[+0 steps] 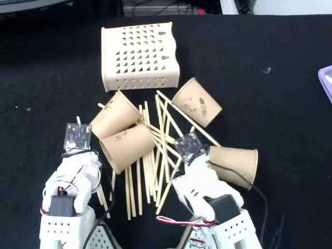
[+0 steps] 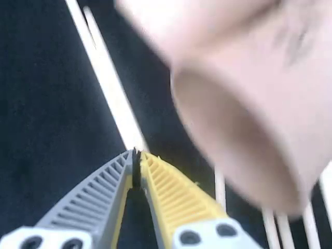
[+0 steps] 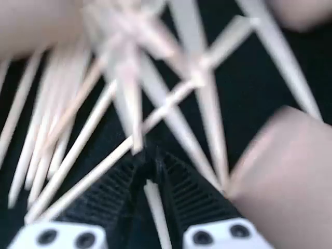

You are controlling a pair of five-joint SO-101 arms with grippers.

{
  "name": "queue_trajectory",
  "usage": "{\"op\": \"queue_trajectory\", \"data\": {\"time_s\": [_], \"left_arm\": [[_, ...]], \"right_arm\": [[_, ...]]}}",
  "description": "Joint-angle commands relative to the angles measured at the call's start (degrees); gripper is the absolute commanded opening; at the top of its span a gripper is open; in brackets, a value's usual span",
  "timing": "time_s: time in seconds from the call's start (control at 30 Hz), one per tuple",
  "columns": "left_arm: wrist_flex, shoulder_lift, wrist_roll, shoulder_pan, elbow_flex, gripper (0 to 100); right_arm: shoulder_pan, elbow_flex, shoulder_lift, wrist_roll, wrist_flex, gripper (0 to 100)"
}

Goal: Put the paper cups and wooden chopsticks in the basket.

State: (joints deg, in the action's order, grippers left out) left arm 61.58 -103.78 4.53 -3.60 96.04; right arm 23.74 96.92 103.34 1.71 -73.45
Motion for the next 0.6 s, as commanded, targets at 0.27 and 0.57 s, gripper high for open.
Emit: {"op": "queue_trajectory", "data": {"time_s": [0.27, 0.57], "left_arm": [[-0.97, -0.53, 0.35, -0.57, 1.27, 3], [2.20, -0.62, 0.35, -0.48, 0.92, 3]], "right_arm": [[1.41, -0.31, 3.03, 0.53, -0.35, 1.2], [1.49, -0.31, 3.12, 0.35, -0.09, 1.2]]}}
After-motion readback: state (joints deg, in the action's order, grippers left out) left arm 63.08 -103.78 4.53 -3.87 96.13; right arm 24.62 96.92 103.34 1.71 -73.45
